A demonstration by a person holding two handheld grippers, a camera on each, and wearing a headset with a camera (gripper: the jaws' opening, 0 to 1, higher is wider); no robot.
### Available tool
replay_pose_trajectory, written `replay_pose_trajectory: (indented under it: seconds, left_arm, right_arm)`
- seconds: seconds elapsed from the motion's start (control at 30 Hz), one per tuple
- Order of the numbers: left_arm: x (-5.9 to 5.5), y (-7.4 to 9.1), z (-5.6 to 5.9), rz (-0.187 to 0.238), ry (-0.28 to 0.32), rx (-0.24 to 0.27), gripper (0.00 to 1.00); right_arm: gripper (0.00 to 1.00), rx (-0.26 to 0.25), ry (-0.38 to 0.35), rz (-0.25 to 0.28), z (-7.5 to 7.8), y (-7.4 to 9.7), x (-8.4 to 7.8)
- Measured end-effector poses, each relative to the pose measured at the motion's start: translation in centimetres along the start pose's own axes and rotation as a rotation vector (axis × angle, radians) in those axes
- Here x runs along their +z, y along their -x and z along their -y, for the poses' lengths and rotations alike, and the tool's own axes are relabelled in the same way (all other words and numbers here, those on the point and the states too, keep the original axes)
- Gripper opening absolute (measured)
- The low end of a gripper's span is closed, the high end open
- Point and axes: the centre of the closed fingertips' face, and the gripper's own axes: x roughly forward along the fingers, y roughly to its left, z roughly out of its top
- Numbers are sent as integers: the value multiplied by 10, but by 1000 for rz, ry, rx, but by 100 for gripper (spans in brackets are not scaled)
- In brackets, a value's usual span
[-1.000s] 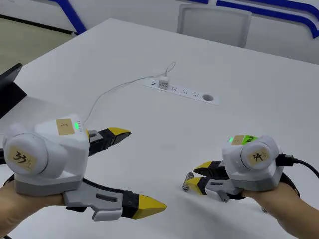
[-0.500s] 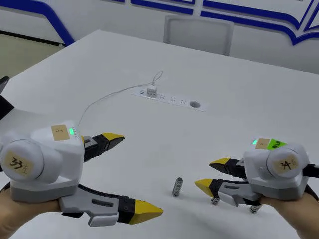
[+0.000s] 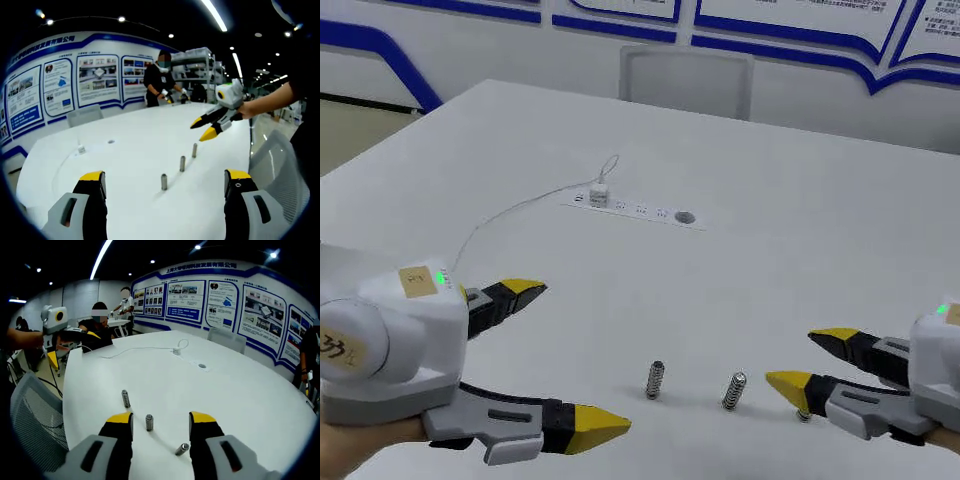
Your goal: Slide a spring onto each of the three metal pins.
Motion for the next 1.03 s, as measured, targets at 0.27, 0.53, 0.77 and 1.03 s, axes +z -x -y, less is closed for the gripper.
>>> replay_pose_trajectory:
  seconds: [0.27,0.53,0.77,1.03]
  left_arm:
    - [-2,4,-2,-2,8,29,100]
    - [1,12,-3,42,29,69,100]
    - [1,17,-4,53,45,87,100]
    - [-3,17,4,47,45,79,100]
  right_arm:
    - [54,-79,-76,34,19,37,-20]
    - [67,-170,-185,127,32,67,-27]
    - [81,-247,-226,158,41,85,-42]
    - [93,-265,-264,215,27,92,-48]
